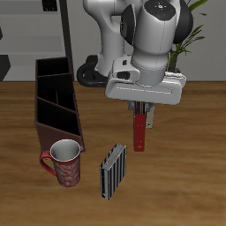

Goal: Place the red book into the right desk caddy's right compartment

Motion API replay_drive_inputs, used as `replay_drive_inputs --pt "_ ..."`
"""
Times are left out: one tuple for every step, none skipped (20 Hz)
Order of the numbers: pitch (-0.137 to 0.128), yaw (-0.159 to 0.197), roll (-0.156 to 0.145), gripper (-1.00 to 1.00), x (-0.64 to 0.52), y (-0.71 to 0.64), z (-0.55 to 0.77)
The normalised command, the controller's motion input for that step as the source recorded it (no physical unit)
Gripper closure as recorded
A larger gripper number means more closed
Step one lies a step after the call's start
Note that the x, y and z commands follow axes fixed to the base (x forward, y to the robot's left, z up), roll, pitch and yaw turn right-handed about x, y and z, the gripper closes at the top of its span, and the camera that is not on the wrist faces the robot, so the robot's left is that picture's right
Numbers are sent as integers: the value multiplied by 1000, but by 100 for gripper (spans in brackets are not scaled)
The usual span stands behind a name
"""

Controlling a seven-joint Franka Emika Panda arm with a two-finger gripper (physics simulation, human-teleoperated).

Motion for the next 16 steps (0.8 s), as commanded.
replay_drive_inputs --pt "-52 18 -51 100 -523 -463 416" --pt "-17 -26 -42 100 109 -441 223" --pt "61 -217 -9 100 -555 -1008 678" --pt "-156 41 -154 100 -287 -804 497" --pt "5 -46 -62 100 40 -500 150" --pt "58 -136 -93 100 -190 -754 269" --pt "51 -121 2 100 -413 -698 391" --pt "0 0 0 100 0 0 0" --pt "-171 -57 -211 100 -678 -1518 764" --pt "0 0 0 100 212 -189 36" --pt "89 -66 -12 100 -389 -522 171" --pt "-51 45 -31 100 -377 -676 346" --pt "-53 -60 -82 100 -344 -794 328" --pt "-13 -1 -13 100 -377 -650 322" --pt "-68 37 -114 100 -210 -714 310" --pt "45 -130 -87 100 -204 -917 410"
